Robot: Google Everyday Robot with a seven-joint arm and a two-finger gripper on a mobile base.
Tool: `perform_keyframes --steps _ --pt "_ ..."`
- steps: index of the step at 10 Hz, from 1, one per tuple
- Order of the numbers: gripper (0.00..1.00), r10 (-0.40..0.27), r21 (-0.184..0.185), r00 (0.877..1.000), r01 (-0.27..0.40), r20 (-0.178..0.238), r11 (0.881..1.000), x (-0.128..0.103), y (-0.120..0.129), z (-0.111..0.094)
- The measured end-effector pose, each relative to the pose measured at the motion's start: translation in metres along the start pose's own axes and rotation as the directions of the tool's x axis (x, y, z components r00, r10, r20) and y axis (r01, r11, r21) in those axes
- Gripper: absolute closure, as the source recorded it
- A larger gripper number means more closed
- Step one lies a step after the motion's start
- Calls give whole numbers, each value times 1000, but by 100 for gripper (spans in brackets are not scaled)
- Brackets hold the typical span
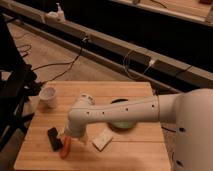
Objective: Place the pepper on the white sponge
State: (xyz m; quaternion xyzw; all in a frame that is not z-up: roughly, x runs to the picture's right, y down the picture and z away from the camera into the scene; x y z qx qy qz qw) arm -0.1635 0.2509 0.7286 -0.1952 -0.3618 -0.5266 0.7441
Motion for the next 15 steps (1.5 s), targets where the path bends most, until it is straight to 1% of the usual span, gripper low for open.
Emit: perform_keyframes --steps 3,5,7,9,11,12,13,15 --pt "20 4 3 1000 -4 6 1000 0 -1 1" --pt "20 34 23 999 -35 34 999 2 -5 14" --pt "20 85 45 995 -87 44 995 10 -7 23" --pt "20 111 53 992 -114 51 992 16 -9 31" --pt "20 141 62 987 -146 78 987 21 -9 42" --pt "20 142 63 986 -148 87 987 22 -10 45" --pt "22 139 59 984 -146 109 987 21 -13 54" --pt "41 133 46 979 -142 152 989 18 -17 69"
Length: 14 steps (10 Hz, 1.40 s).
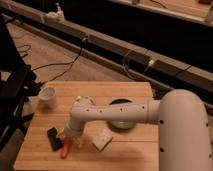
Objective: Place the pepper on the white sponge
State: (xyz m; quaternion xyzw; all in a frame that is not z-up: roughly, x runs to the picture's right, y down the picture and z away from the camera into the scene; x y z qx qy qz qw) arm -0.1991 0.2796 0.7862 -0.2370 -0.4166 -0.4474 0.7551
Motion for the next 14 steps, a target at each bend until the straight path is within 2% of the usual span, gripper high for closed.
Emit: perform_keyframes --steps 1,3,5,6,9,12,14 --pt "49 2 -1 1000 -2 11 1000 1 -1 3" --pt "72 -6 -6 1000 6 25 1000 5 -6 9" --pt "92 -7 -4 1000 7 14 1000 11 -7 7" --pt "98 -12 -7 1000 12 3 1000 15 -2 7" --pt "100 -10 17 999 11 -44 1000 17 -4 -13" --pt "100 -17 58 994 23 -108 998 12 -4 -44" --pt "100 -1 74 988 12 -154 997 12 10 -69"
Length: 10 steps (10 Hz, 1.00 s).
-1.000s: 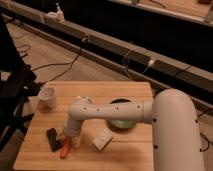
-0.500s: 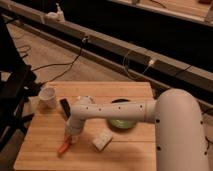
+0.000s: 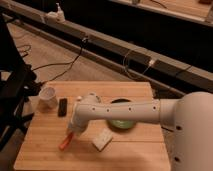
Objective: Place the pepper on the white sponge
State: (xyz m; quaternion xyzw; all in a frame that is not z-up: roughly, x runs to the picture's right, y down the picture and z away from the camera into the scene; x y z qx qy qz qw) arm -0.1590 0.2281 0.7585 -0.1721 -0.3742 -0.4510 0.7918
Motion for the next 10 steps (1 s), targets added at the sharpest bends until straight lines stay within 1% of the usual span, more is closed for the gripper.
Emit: perform_keyframes --steps 1,3,5,6,8,10 --pt "100 22 8 999 -22 -26 1000 4 13 -18" --pt "100 69 14 996 -68 -57 998 14 38 -43" --pt "100 128 16 987 -127 -96 992 30 75 -71" --pt "100 140 29 984 -137 -112 990 35 85 -80" --pt "100 142 34 983 -139 -117 990 36 87 -82" --pt "100 140 29 983 -137 -121 990 36 88 -82"
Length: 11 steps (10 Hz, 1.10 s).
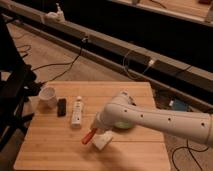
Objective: Place the pepper on the white sponge
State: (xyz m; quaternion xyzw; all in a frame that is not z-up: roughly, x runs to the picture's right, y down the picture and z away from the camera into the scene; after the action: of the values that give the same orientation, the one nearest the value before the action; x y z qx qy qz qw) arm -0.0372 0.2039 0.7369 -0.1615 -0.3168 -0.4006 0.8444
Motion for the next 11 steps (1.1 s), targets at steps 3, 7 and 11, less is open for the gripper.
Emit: perform_keyframes --steps 3,7,11 --pt "100 98 -43 992 -102 -81 994 31 33 -13" --pt "82 260 -57 953 -272 -153 961 60 81 -22" --pt "72 272 -38 953 -279 -130 960 52 69 -6"
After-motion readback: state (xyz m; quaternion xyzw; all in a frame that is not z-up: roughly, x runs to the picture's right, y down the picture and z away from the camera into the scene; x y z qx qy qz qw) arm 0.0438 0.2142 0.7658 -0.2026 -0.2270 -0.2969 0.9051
